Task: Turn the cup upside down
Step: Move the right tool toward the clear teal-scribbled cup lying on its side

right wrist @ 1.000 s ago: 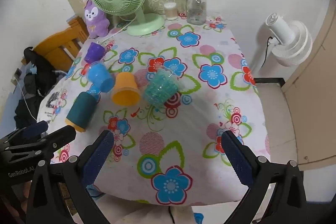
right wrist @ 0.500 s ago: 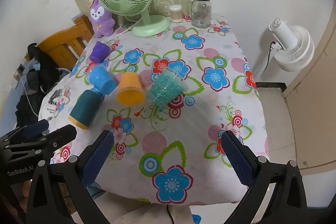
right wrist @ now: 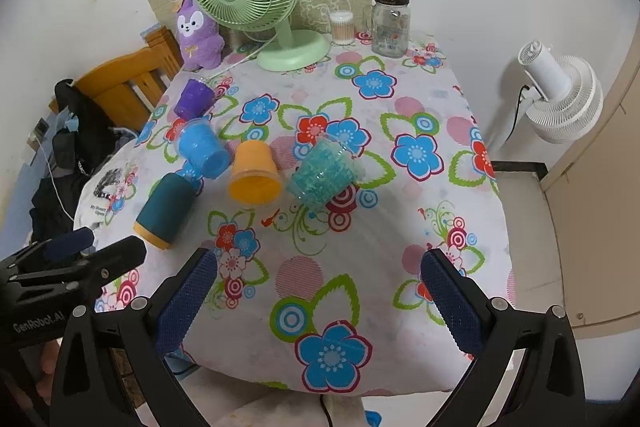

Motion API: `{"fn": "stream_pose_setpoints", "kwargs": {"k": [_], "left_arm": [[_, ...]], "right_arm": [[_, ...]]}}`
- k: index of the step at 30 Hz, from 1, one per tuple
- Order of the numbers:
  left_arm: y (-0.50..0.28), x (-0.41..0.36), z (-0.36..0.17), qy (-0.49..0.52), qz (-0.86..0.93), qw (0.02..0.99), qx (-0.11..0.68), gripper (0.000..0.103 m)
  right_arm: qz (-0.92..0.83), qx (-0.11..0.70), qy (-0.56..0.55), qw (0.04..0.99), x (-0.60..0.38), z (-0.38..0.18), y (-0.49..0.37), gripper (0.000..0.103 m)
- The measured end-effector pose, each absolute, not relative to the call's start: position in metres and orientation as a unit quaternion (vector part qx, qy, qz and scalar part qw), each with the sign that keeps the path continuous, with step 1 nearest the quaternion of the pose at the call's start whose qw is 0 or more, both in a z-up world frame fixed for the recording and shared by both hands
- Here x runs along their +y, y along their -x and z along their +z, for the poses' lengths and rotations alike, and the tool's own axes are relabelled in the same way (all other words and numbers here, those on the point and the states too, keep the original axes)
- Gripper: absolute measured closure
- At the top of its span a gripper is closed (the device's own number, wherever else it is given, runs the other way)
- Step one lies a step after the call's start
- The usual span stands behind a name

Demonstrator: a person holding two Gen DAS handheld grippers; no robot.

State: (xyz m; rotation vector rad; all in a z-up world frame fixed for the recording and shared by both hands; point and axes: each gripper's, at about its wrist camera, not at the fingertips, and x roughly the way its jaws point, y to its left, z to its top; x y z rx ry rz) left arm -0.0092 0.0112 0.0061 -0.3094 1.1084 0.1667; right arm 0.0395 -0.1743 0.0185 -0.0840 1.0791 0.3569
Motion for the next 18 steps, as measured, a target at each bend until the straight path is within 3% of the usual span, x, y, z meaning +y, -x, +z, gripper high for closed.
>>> {"fn": "stream_pose_setpoints", "kwargs": {"k": [18], "left_arm": [[-0.002, 0.012, 0.012, 0.125, 0.081, 0.839, 0.524, 0.007]], "right_arm": [[0.157, 0.503, 0.049, 0.848, -0.167, 0.025, -0.050, 0.000]]}}
